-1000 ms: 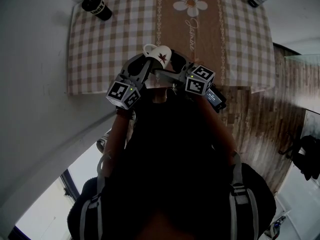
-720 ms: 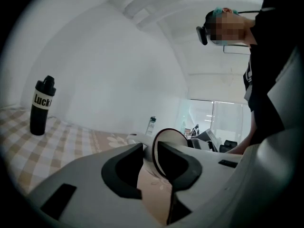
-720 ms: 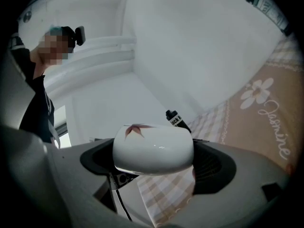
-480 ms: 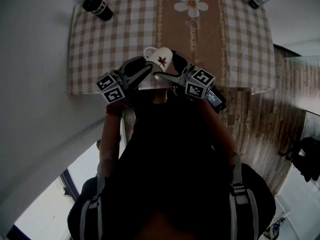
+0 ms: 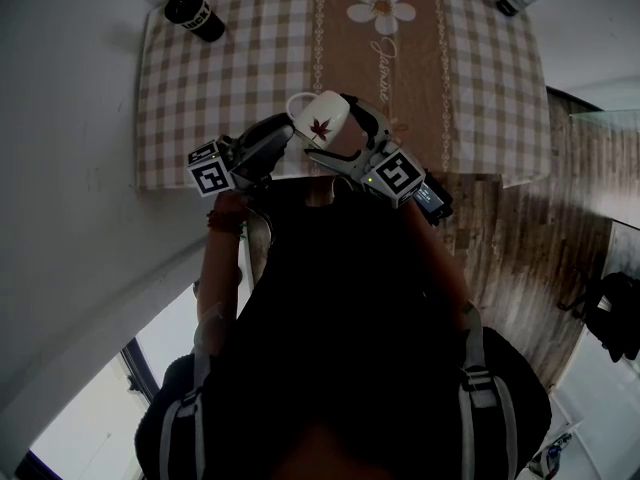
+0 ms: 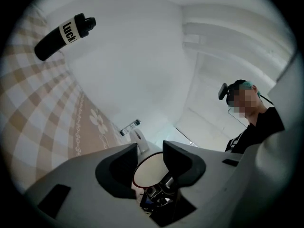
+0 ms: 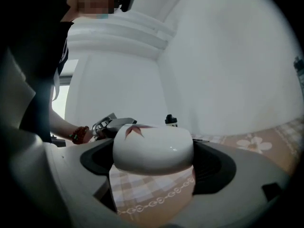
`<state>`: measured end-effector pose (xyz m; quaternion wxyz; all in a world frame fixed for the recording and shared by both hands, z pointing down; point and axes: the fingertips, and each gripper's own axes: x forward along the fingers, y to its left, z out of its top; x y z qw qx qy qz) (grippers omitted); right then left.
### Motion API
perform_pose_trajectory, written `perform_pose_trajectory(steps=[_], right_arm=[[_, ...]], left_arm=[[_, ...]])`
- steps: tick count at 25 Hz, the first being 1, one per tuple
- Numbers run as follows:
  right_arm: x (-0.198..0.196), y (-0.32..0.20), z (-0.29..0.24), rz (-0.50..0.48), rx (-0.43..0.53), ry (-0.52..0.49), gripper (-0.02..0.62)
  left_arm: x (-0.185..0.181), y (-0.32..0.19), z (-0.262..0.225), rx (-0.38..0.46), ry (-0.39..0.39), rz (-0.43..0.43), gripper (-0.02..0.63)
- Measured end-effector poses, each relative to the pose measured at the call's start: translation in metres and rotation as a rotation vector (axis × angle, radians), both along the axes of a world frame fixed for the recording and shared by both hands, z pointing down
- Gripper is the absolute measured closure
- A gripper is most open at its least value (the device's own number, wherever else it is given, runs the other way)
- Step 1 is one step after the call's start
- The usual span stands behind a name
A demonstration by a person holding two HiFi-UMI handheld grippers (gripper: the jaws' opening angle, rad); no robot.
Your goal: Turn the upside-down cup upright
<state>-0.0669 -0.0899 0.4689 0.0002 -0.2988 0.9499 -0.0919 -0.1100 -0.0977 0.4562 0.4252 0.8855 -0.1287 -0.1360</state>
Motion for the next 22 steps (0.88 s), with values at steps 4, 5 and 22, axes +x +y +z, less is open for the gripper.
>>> perform_pose_trajectory(steps=[4, 5, 22], right_arm=[[0.002, 0.002, -0.005, 0.013, 0.071, 0.050, 0.098], [0.002, 0.003, -0.005, 0.013, 0.085, 0.065, 0.098], [-0.019, 0.019, 0.010, -0.044, 0.282, 0.372, 0.097]], left_arm=[[0.000, -0.001, -0.001, -0.019, 0.029, 0.008, 0.442], [-0.001, -0.002, -0.001, -0.032, 0.053, 0.003, 0.442], [-0.005, -0.012, 0.019, -0.138, -0.007, -0.072, 0.536]])
